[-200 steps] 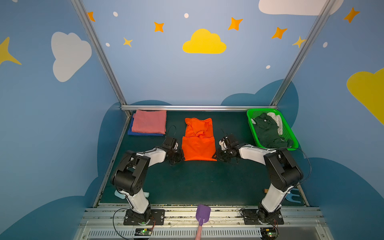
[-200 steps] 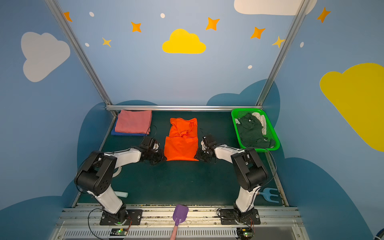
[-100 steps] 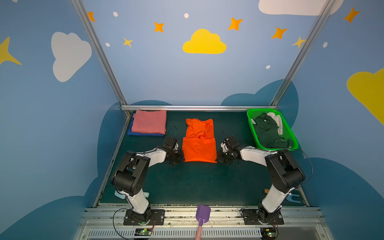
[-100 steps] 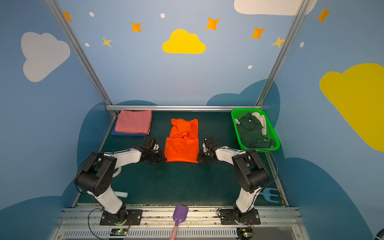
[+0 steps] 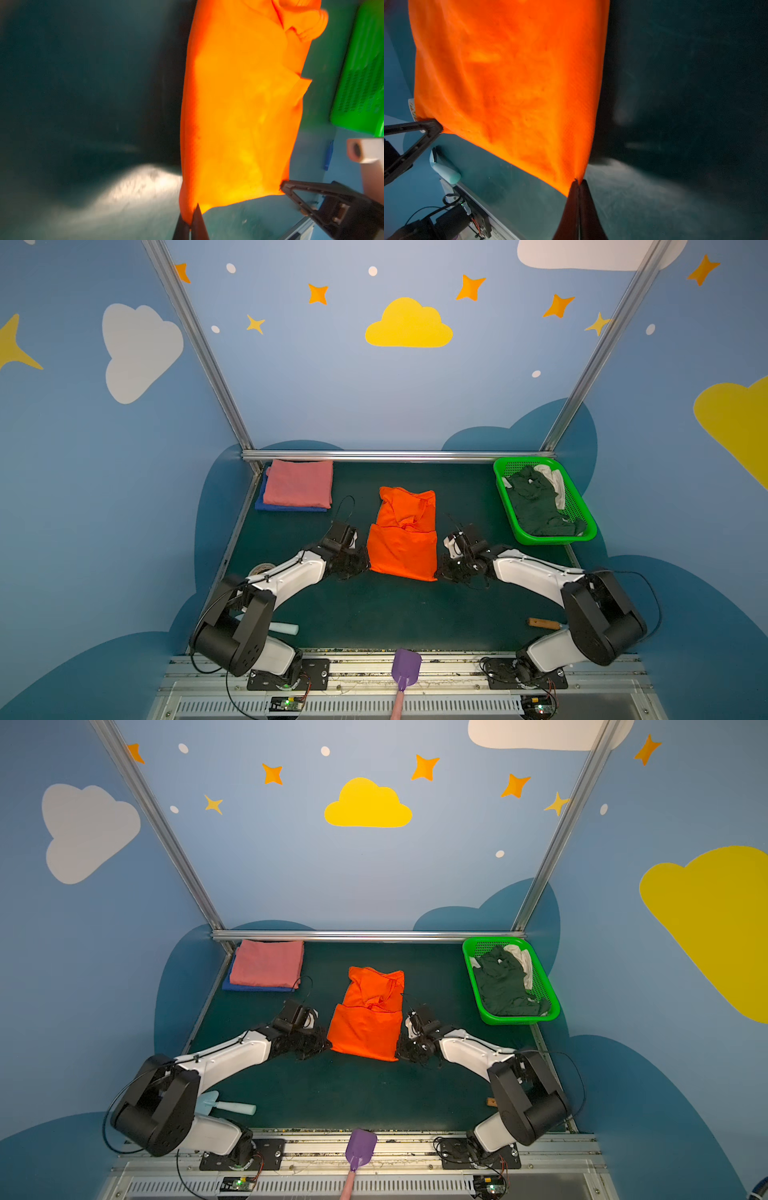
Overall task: Fold and stack the t-shirts
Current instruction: 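Lift the near edge with both grippers and fold it toward the far end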
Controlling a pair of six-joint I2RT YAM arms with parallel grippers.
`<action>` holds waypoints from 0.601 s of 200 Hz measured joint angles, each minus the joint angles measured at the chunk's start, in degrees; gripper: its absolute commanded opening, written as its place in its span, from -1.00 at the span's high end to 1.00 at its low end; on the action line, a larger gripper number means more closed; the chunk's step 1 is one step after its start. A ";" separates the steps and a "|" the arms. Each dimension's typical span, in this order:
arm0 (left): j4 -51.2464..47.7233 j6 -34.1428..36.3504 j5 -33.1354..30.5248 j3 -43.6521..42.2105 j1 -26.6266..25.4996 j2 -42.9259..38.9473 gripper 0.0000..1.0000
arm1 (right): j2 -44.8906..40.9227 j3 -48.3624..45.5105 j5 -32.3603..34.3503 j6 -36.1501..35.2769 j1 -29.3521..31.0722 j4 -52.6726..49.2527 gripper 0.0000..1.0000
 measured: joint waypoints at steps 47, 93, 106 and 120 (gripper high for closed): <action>-3.13 -5.29 -6.21 -7.28 -7.98 -9.51 0.91 | -8.46 -7.82 2.14 3.26 5.27 -1.70 1.00; -4.31 -9.79 -11.10 -10.23 -12.68 -15.80 0.91 | -15.56 -9.51 4.87 5.51 8.00 -4.70 1.00; -4.33 -10.32 -12.00 -10.23 -13.29 -16.63 0.91 | -17.25 -9.51 5.44 5.92 8.07 -5.18 1.00; -4.42 -10.60 -12.68 -10.19 -13.84 -17.03 0.90 | -18.64 -9.51 5.97 6.29 8.09 -5.60 1.00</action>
